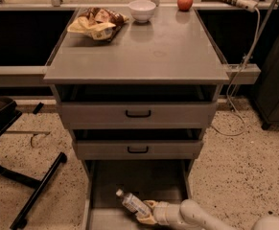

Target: Place blue plastic bottle into bottom drawer

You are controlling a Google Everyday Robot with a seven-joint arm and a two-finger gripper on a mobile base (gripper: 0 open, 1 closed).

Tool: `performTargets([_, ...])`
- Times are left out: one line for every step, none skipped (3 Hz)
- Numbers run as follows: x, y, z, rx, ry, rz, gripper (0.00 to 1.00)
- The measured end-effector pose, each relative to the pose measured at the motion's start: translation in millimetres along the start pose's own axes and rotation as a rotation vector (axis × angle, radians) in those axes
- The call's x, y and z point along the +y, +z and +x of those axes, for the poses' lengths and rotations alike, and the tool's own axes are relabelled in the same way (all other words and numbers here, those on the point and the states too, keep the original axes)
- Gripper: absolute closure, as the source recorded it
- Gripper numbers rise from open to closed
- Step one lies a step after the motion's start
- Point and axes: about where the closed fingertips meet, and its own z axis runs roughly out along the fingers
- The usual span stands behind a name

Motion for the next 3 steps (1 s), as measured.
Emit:
performTargets([0.0,0.0,0.0,0.0,0.0,0.0,1.0])
performTargets([-1.0,-2.2,-4.0,0.054,-0.013,0.014,1.0])
performTargets([0.1,-2.1,-6.8,0.125,-0.031,0.033,1.0])
